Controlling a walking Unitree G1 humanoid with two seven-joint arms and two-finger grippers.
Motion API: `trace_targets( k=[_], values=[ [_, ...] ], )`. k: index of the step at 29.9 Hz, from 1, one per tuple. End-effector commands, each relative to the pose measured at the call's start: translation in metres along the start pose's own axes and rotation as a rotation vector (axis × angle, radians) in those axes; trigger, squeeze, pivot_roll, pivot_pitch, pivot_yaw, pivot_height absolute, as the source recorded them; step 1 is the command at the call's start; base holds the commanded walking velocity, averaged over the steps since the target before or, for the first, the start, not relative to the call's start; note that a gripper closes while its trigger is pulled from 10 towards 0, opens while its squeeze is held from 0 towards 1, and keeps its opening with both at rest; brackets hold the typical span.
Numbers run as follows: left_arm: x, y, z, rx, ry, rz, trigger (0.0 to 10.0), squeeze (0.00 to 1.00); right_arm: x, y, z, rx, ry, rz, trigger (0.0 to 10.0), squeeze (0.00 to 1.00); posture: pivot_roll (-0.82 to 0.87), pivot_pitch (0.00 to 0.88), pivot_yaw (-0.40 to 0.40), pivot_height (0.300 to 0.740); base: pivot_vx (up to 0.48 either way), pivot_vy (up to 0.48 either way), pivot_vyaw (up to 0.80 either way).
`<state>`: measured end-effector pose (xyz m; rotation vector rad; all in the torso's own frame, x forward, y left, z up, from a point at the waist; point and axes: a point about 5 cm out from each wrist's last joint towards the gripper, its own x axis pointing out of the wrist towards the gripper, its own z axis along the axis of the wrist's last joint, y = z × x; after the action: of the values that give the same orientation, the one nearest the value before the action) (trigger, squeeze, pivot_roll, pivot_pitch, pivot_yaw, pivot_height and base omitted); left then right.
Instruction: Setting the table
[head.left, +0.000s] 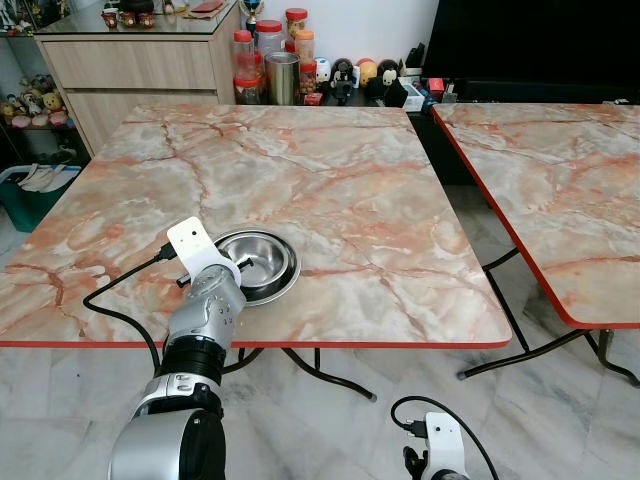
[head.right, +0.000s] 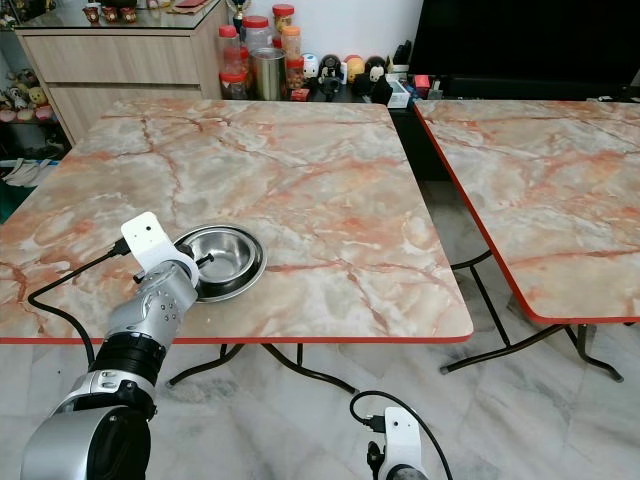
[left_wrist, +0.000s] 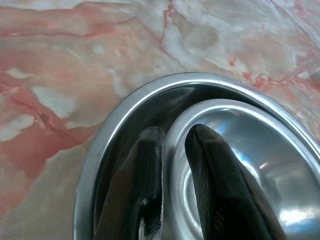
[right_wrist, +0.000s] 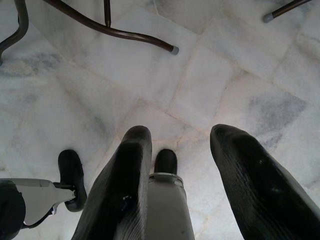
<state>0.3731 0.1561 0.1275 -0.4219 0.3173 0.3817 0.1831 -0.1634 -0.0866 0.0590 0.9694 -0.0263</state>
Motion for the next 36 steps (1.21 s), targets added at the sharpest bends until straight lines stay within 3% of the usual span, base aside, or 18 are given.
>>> trace_targets(
  k=[1, 9, 12, 14, 16, 18, 21, 26, 28, 30, 32, 34, 36],
  values=[
    [0.000, -0.004, 0.006, 0.027, -0.008, 0.001, 10.0, 0.00, 0.000, 0.000, 0.000, 0.005, 0.002, -0.003, 10.0, 0.00, 0.01, 0.000, -0.027, 0.740, 0.000, 0.000, 0.00],
    [-0.001, 0.003, 0.031, 0.141, -0.136, 0.051, 10.0, 0.00, 0.000, 0.000, 0.001, 0.004, 0.000, -0.003, 10.0, 0.00, 0.02, 0.000, -0.030, 0.740, 0.000, 0.000, 0.00],
    [-0.004, 0.003, 0.046, 0.217, -0.247, 0.048, 10.0, 0.00, 0.000, 0.000, 0.001, 0.003, -0.001, -0.002, 10.0, 0.00, 0.02, 0.000, -0.030, 0.740, 0.000, 0.000, 0.00],
    [-0.009, 0.002, 0.062, 0.266, -0.377, 0.015, 10.0, 0.00, 0.000, 0.000, 0.002, 0.003, -0.003, -0.001, 10.0, 0.00, 0.02, 0.000, -0.032, 0.740, 0.000, 0.000, 0.00],
    [-0.009, 0.014, 0.073, 0.334, -0.454, 0.056, 10.0, 0.00, 0.000, 0.000, 0.002, 0.004, -0.005, -0.001, 10.0, 0.00, 0.02, 0.000, -0.030, 0.740, 0.000, 0.000, 0.00],
    [-0.009, 0.035, 0.084, 0.425, -0.526, 0.140, 10.0, 0.00, 0.000, 0.000, 0.003, 0.009, -0.008, -0.002, 10.0, 0.00, 0.01, 0.000, -0.030, 0.740, 0.000, 0.000, 0.00],
    [-0.008, 0.079, 0.101, 0.543, -0.584, 0.288, 10.0, 0.00, 0.000, -0.001, 0.002, 0.009, -0.007, -0.004, 10.0, 0.00, 0.02, 0.000, -0.030, 0.740, 0.000, 0.000, 0.00],
    [-0.008, 0.083, 0.102, 0.552, -0.591, 0.298, 10.0, 0.00, 0.000, -0.001, 0.002, 0.008, -0.007, -0.004, 10.0, 0.00, 0.02, 0.000, -0.030, 0.740, 0.000, 0.000, 0.00],
    [-0.017, 0.178, 0.112, 0.683, -0.539, 0.648, 10.0, 0.00, 0.000, 0.000, 0.000, 0.006, -0.003, -0.004, 10.0, 0.00, 0.03, 0.000, -0.031, 0.740, 0.000, 0.000, 0.00],
    [-0.022, 0.200, 0.111, 0.725, -0.521, 0.734, 10.0, 0.00, 0.000, 0.001, 0.000, 0.005, -0.002, -0.002, 10.0, 0.00, 0.04, 0.000, -0.029, 0.740, 0.000, 0.000, 0.00],
    [-0.024, 0.208, 0.109, 0.739, -0.509, 0.764, 10.0, 0.00, 0.000, 0.001, 0.000, 0.004, -0.002, -0.001, 10.0, 0.00, 0.04, 0.000, -0.029, 0.740, 0.000, 0.000, 0.00],
    [-0.033, 0.255, 0.086, 0.779, -0.380, 0.929, 10.0, 0.00, 0.000, 0.002, 0.000, 0.004, -0.002, 0.001, 10.0, 0.00, 0.03, 0.000, -0.026, 0.740, 0.000, 0.000, 0.00],
    [-0.035, 0.260, 0.083, 0.782, -0.366, 0.947, 10.0, 0.00, 0.000, 0.002, 0.000, 0.004, -0.001, 0.001, 10.0, 0.00, 0.03, 0.000, -0.026, 0.740, 0.000, 0.000, 0.00]
  ],
)
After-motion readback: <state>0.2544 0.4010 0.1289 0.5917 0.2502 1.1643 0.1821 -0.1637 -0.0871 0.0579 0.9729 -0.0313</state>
